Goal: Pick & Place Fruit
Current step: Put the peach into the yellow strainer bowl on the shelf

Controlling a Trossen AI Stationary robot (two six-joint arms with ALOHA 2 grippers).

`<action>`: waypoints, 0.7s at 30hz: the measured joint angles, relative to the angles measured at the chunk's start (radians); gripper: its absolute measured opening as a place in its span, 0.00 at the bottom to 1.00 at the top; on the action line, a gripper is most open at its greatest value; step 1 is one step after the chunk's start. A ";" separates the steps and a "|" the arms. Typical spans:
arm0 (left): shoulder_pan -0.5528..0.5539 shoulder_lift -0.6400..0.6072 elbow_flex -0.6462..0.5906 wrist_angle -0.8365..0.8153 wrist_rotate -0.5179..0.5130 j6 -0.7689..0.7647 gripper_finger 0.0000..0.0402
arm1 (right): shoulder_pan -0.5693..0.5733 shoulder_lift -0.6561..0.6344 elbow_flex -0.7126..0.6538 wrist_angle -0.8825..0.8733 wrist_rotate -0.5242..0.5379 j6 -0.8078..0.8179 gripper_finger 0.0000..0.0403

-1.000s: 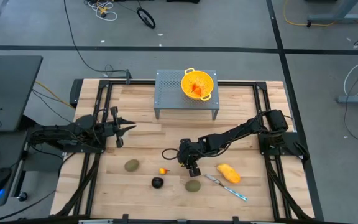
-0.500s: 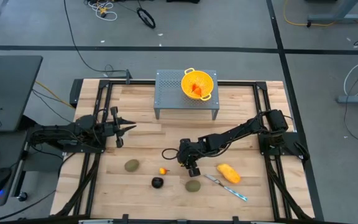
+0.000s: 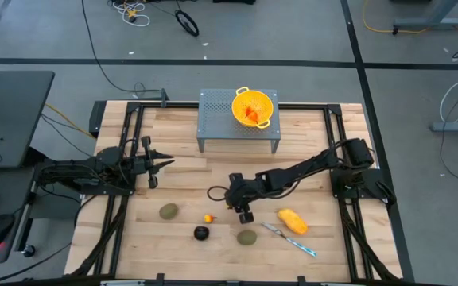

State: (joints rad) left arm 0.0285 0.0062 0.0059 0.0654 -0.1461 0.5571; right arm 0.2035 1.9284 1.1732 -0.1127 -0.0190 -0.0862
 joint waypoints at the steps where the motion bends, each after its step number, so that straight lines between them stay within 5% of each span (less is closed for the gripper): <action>1: 0.000 0.000 0.000 0.000 0.000 0.000 0.16 | 0.000 -0.012 0.000 0.001 0.001 -0.014 0.37; 21: 0.000 0.000 0.000 0.000 -0.001 0.000 0.16 | -0.100 -0.388 0.000 0.021 0.317 -0.079 0.37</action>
State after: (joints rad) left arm 0.0288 0.0063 0.0059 0.0654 -0.1467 0.5571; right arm 0.1033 1.5403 1.1731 -0.0919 0.2977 -0.1652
